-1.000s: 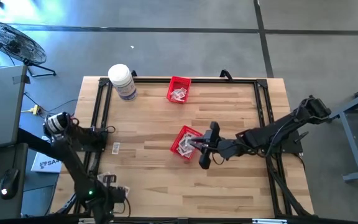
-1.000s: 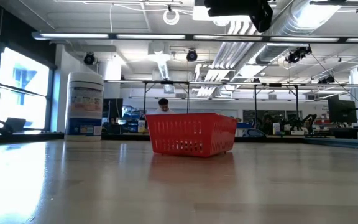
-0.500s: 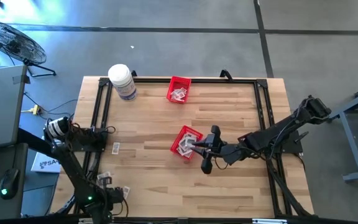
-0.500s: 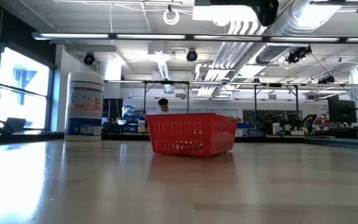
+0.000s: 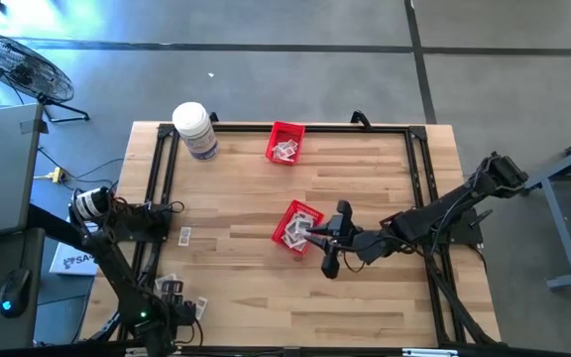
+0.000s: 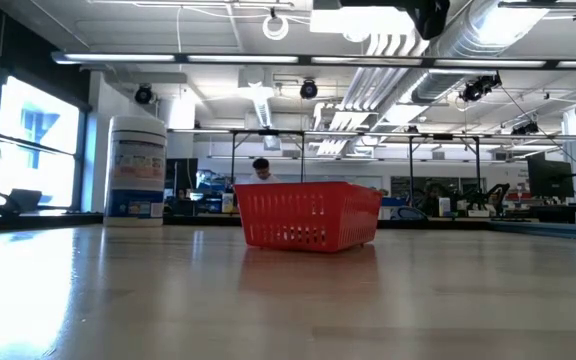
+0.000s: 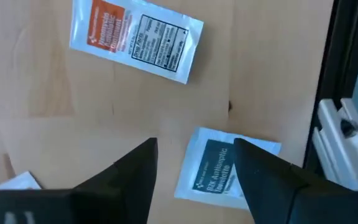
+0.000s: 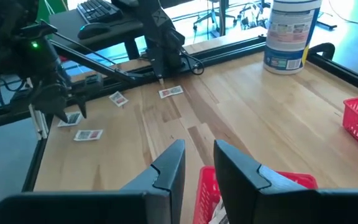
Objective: Pick & Place First Aid Supplies
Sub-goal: Put the white towelette pack into the bottom red bin
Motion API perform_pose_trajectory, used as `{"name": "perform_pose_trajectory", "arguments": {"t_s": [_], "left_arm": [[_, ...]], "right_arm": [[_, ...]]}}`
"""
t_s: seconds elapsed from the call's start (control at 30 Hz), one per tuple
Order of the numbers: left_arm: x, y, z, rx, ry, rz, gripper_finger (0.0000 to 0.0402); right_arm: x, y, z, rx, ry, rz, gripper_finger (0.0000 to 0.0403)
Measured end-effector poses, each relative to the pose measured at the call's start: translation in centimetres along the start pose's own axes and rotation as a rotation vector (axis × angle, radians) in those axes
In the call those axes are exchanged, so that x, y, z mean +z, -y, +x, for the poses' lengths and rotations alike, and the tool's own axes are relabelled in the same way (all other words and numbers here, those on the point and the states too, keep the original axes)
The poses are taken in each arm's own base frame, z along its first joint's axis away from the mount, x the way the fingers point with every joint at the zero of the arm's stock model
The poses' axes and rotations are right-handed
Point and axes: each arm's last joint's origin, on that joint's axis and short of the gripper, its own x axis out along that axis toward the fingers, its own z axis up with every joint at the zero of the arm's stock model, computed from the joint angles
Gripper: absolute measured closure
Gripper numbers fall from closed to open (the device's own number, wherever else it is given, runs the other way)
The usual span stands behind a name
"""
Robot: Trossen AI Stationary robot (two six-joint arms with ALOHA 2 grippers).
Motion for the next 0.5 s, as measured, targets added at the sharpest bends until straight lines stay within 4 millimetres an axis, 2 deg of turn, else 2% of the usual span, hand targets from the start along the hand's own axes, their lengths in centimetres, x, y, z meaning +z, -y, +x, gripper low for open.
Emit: {"name": "perform_pose_trajectory", "arguments": {"t_s": [0.23,0.5], "left_arm": [[-0.5,-0.9,1.3,-0.014,-0.027,0.094,0.0211],[-0.8,-1.4,1.9,-0.002,-0.031,0.189,0.0304]], "right_arm": [[0.0,0.0,0.0,0.000,0.000,-0.003,0.0325],[0.0,0.0,0.0,0.000,-0.001,0.001,0.0325]]}}
